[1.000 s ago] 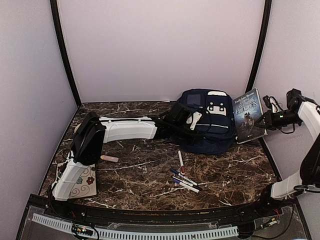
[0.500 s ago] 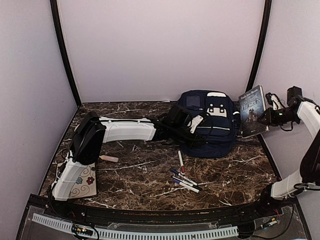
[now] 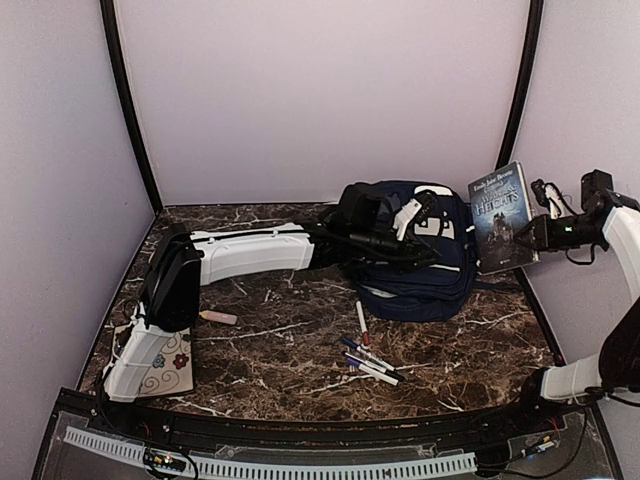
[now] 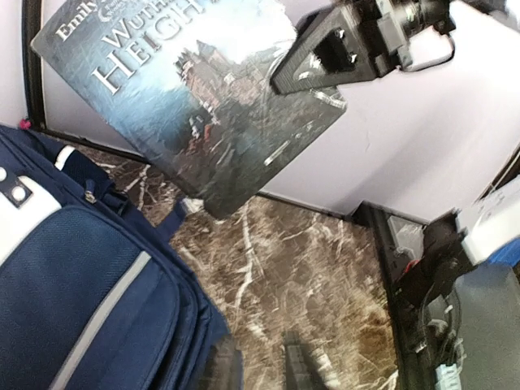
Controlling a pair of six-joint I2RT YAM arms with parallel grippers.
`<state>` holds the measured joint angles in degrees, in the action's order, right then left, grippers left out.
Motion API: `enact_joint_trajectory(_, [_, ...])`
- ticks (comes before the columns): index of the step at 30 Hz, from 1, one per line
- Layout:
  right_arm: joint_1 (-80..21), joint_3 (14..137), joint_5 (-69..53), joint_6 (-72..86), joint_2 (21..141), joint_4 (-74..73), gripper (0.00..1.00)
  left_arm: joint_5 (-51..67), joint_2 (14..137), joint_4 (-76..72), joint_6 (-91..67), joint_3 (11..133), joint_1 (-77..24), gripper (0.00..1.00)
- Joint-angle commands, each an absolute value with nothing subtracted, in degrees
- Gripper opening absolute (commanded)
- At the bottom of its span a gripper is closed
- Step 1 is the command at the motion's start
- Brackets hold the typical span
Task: Pack the student bag
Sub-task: Pick up the largest pocket of the bag from the student bag.
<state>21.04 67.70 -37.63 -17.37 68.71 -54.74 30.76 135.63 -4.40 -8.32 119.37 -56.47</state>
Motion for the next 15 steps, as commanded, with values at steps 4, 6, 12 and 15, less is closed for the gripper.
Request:
enact_joint_trajectory(4, [20.9, 69.3, -43.8, -19.8, 64.1, -51.6, 0.0, 21.0, 136.4, 5.6, -3.0, 123.0, -56.5, 0.52])
enact_joint_trajectory(6, [20.9, 69.1, -43.8, -19.6, 64.5, -51.6, 0.0, 20.2, 137.6, 7.5, -2.2, 123.8, -56.6, 0.53])
enact_joint_trajectory(12, [20.9, 68.4, -44.0, -19.0, 65.0, -51.2, 0.0, 18.6, 140.9, 11.5, -0.6, 125.8, -57.4, 0.53])
enact_joint_trajectory(15, [20.9, 67.7, -44.0, -18.9, 64.9, -51.0, 0.0, 19.4, 142.2, 12.4, -0.4, 126.8, -57.6, 0.53])
